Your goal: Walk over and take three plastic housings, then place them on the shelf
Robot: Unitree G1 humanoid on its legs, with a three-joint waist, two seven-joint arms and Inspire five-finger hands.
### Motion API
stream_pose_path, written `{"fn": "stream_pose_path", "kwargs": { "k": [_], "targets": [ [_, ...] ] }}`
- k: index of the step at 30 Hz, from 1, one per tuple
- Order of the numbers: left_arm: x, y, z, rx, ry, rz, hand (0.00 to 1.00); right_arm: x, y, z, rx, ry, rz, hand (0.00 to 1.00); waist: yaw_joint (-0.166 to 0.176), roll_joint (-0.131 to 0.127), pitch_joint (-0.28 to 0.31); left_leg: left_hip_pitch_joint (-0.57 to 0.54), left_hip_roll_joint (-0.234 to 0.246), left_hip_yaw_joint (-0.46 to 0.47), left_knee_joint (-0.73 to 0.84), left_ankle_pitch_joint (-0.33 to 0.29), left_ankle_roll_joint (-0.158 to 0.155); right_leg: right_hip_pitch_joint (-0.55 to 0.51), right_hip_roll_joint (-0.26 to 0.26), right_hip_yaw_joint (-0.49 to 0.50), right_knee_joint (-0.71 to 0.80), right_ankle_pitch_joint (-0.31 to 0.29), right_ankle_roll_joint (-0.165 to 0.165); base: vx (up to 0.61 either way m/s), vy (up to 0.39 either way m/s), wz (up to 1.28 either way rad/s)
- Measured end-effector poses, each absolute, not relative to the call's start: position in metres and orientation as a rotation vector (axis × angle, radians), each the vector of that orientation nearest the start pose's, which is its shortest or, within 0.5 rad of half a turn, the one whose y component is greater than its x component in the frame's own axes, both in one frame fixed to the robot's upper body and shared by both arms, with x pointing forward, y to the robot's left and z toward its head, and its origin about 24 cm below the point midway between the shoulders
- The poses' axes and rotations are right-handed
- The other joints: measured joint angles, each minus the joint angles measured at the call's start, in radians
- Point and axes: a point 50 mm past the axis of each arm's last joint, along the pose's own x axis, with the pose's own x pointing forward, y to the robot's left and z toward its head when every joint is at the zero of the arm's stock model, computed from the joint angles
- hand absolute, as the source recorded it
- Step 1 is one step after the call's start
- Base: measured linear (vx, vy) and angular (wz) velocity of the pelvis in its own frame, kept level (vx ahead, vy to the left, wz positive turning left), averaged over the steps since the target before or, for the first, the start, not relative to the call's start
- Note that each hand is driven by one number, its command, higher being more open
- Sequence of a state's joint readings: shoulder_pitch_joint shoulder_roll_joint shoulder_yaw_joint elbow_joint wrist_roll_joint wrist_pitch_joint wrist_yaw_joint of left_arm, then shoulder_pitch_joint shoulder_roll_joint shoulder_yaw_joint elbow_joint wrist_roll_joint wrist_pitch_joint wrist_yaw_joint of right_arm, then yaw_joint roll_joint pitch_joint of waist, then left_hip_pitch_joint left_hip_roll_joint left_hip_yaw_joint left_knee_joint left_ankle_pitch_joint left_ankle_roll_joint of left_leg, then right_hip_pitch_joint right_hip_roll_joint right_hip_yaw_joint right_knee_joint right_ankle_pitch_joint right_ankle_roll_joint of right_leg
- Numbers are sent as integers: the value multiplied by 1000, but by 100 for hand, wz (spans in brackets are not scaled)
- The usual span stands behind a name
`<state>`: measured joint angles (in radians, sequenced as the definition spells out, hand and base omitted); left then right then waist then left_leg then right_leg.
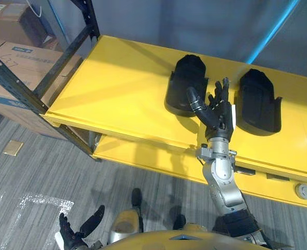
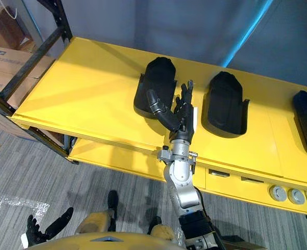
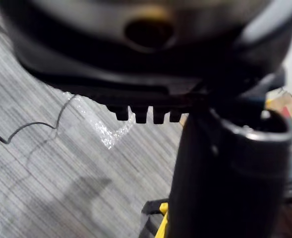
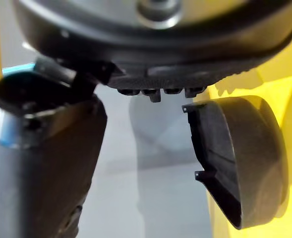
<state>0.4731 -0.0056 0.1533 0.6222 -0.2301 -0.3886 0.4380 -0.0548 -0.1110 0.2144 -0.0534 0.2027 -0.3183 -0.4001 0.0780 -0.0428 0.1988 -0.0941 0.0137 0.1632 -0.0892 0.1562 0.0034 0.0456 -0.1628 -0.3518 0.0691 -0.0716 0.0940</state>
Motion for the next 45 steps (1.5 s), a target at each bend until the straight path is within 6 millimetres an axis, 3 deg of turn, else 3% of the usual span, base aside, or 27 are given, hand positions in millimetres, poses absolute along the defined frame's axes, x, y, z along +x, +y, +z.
{"fn": "stream_pose_path", "kwargs": {
  "k": [4,14,17,29,37,45],
  "targets": [
    [45,221,-119,-68,685,785,100,254,-146,92,199,-367,-221,100,-3,15,30,-5,6,16,0,-1,-1,-17,3,18,6,0,0,5,-3,-12],
    [50,217,-123,-94,697,725,100,254,-161,93,191,-377,-273,100,-19,23,60,-6,11,26,4,-1,-1,-26,6,30,19,-2,-3,56,-17,-3],
    [52,214,-125,-89,707,701,100,254,-162,91,188,-369,-269,100,-29,42,71,2,11,26,4,-8,-12,-27,2,31,40,-18,2,0,0,0],
    [60,212,-126,-99,698,674,100,251,-167,84,179,-348,-273,100,-29,57,71,7,11,23,4,-11,-16,-26,0,28,51,-29,3,1,-1,0],
    [61,204,-128,-101,718,627,100,251,-173,83,173,-342,-300,100,-28,84,63,16,11,23,3,-12,-17,-18,-1,27,52,-35,5,0,0,0],
    [61,204,-129,-114,727,614,100,249,-175,81,166,-347,-274,100,-28,84,62,22,9,23,3,-10,-14,-9,-2,27,50,-35,6,4,-1,0]
  ]
}}
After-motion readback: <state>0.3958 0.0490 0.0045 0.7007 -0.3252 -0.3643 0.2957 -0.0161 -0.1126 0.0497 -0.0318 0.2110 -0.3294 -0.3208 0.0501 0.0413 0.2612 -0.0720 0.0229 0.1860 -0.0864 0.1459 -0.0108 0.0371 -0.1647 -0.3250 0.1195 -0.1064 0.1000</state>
